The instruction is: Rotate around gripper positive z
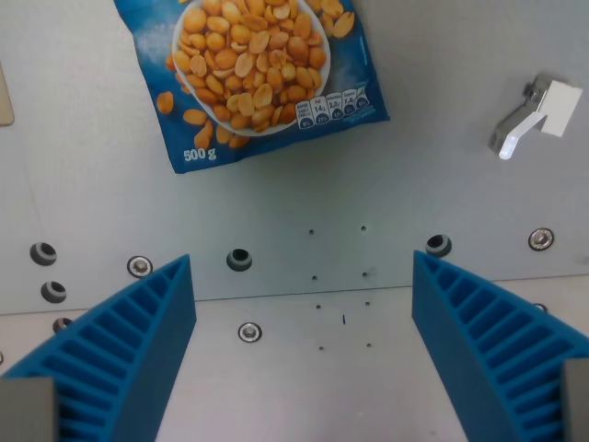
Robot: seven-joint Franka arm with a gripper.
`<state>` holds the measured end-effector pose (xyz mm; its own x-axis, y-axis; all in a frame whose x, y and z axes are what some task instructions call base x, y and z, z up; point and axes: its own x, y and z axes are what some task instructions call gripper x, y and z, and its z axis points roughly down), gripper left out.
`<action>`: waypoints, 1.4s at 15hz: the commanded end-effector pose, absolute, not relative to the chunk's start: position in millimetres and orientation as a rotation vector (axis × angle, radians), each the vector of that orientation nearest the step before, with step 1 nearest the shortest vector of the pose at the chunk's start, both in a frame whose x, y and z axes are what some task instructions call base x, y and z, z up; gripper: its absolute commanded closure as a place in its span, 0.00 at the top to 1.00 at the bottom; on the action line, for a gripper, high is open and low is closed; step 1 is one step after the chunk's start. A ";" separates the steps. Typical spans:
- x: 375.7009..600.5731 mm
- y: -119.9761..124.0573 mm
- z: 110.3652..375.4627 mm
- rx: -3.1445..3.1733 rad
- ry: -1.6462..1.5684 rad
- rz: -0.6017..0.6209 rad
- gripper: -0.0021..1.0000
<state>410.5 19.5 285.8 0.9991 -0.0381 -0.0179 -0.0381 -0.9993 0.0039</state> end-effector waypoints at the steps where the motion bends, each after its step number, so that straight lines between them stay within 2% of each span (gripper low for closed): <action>1: 410.7 19.4 288.2 3.126 -0.264 -0.018 1.00; 21: 410.7 19.4 288.2 3.062 -0.677 -0.017 1.00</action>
<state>410.5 19.5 285.8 0.9587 -0.2840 -0.0165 -0.2839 -0.9588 0.0075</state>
